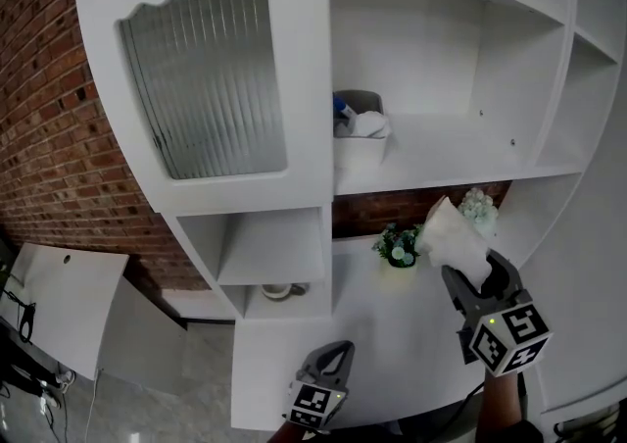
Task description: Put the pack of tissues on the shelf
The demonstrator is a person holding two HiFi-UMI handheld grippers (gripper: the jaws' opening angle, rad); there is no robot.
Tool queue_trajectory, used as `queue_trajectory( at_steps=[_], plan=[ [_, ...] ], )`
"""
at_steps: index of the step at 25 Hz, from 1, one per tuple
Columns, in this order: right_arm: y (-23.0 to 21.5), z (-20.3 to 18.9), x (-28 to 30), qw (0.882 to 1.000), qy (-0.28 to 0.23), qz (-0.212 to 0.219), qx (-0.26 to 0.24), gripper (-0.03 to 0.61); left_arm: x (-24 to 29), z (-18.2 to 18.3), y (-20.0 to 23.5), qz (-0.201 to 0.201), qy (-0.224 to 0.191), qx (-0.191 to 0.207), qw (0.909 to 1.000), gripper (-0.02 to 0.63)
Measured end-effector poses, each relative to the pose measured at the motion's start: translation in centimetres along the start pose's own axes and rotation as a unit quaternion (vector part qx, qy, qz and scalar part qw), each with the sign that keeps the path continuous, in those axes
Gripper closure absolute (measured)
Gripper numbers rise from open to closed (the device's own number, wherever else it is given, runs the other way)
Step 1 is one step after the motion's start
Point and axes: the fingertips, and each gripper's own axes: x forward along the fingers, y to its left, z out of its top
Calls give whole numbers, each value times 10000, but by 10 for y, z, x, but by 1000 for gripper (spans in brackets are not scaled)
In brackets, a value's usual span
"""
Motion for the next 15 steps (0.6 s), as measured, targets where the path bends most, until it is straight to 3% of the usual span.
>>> queue_trajectory(
  at_steps=[7,15],
  plan=[
    [-11,38,17,9989,10,100,-448,344,0,-12,1,139,29,27,9999,600],
    [-28,76,47,9993,-204,211,-225,344,-3,-10,7,330,-17,34,9994,600]
  ],
)
